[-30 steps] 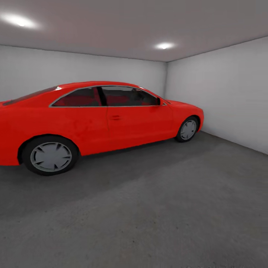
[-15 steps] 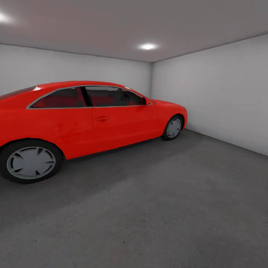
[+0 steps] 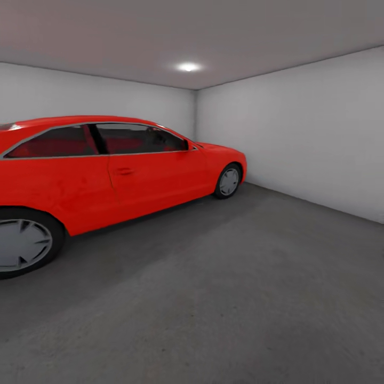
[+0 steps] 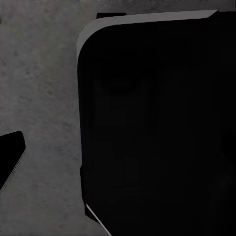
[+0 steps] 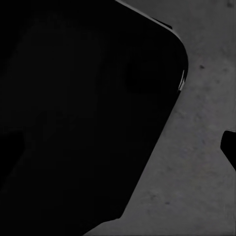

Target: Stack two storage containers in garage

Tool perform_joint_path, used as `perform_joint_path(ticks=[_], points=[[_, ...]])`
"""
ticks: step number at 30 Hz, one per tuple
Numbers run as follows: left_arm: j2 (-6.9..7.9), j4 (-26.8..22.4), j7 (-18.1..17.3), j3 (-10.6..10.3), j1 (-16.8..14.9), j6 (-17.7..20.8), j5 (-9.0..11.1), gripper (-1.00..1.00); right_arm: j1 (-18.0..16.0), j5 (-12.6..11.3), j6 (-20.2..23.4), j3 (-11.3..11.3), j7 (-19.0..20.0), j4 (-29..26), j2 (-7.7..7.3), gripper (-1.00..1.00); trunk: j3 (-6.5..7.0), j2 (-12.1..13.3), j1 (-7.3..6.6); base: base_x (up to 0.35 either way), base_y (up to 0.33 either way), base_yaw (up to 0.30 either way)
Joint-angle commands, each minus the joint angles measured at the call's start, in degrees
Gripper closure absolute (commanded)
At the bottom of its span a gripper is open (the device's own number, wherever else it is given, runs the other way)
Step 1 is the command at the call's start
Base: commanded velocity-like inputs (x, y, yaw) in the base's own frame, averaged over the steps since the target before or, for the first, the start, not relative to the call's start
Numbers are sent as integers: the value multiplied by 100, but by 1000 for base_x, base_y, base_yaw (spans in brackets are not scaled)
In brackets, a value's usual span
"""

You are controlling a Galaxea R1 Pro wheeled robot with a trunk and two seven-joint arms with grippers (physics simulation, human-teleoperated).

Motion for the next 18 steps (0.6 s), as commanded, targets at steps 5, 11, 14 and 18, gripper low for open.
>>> perform_joint_path(ticks=[5,11,14,18], points=[[2,0,1,-1,-1,-11,3,-100,-1,-45,-23,45,7,27,7,-100,-4,-2,0,0,0,-279],[2,0,1,-5,-1,-12,3,-100,-1,9,-35,52,7,43,14,-100,-4,-2,0,0,0,-285],[1,0,1,-3,-1,-11,3,-100,-1,22,-36,57,7,45,14,-100,-4,-2,0,0,0,-286],[1,0,1,-4,-1,-8,4,-100,-1,26,-33,57,7,45,18,-100,-4,-2,0,0,0,-286]])
